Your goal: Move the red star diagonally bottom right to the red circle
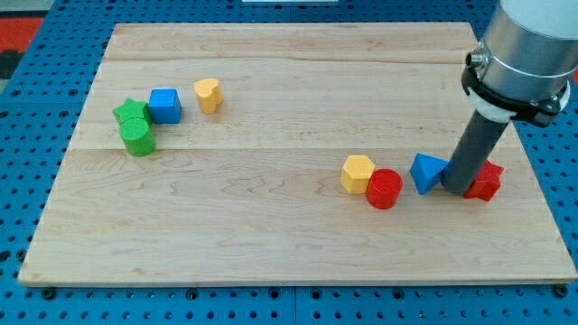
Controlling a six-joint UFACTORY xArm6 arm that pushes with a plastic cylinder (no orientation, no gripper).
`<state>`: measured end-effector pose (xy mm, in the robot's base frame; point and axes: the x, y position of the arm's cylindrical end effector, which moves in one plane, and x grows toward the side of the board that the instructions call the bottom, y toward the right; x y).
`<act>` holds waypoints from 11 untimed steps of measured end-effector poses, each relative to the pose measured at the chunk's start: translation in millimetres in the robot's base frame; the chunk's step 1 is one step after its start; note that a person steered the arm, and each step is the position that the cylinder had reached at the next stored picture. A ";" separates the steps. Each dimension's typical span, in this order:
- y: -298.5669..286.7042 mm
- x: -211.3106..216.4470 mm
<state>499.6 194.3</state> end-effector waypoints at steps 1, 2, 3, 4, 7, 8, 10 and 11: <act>-4.6 -12.3; -10.9 -2.0; -3.3 -67.4; 56.4 -76.3; 12.5 69.8; 71.8 23.9; 13.8 10.1; 5.0 23.6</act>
